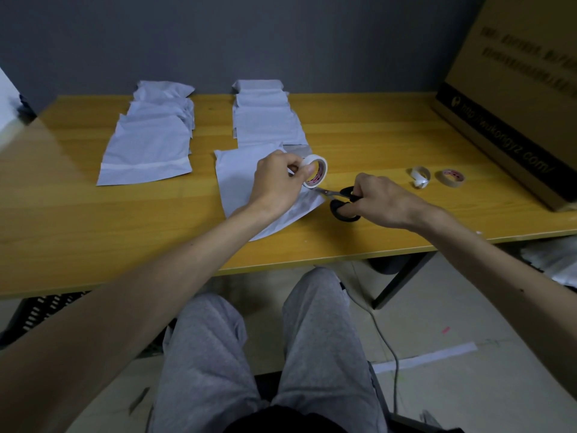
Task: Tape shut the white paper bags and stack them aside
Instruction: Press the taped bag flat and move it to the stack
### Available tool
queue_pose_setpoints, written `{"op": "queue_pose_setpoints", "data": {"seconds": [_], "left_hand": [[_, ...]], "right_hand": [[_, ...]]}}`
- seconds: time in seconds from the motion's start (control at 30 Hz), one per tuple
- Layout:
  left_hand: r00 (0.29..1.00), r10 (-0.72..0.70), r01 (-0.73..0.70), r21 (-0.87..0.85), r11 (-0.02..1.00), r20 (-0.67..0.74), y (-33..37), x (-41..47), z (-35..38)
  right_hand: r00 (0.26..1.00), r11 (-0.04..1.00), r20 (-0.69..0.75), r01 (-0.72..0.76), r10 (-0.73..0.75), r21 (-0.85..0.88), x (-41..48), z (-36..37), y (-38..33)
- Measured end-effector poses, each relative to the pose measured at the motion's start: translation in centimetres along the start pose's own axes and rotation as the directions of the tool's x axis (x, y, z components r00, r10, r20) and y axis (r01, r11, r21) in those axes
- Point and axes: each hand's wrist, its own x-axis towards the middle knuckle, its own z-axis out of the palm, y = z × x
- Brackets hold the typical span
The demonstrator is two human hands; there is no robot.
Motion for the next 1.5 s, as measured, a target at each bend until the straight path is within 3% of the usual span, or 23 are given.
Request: {"op": "queue_pose_setpoints", "data": {"seconds": [0.27,0.43,0.67,0.83,0.93,1.03,1.5], "left_hand": [[0.999,-0.025,0.022,-0.106,0.994,-0.030,0.0,-0.5,-0.2],[0.975,-0.223,0.210,-0.277,0.938,-0.016,-2.2,-1.4,0.1],[0.942,-0.319,0.336,-0.306,0.891,0.105,-4.1,-2.2,-0.6],[0.931,-0.344,0.364,-0.264,0.893,0.123,-4.7,-2.3,-1.3],[0.930,-0.342,0.368,-0.285,0.885,0.137,-4.6,-2.5,-1.6],[0.929,-0.334,0.369,-0.316,0.874,0.159,-4.5,-2.4,-1.6],[0.951,-0.254,0.302,-0.356,0.885,0.176,-2.3,0.0,-0.7]], "right_hand": [[1.000,1.000,0.020,-0.019,0.019,0.004,0.2,0.1,0.3],[0.999,0.999,0.025,-0.029,0.028,0.035,-0.1,0.2,0.4],[0.988,0.979,0.086,-0.140,0.128,0.146,0.8,0.3,1.9],[0.979,0.928,0.050,-0.203,0.197,0.313,2.1,-0.5,4.4],[0.976,0.952,-0.036,-0.203,0.216,0.229,3.1,-0.2,5.5],[0.968,0.978,-0.154,-0.205,0.198,-0.028,3.9,0.5,5.4],[0.969,0.976,-0.195,-0.176,0.149,-0.130,5.7,1.2,3.4]]}}
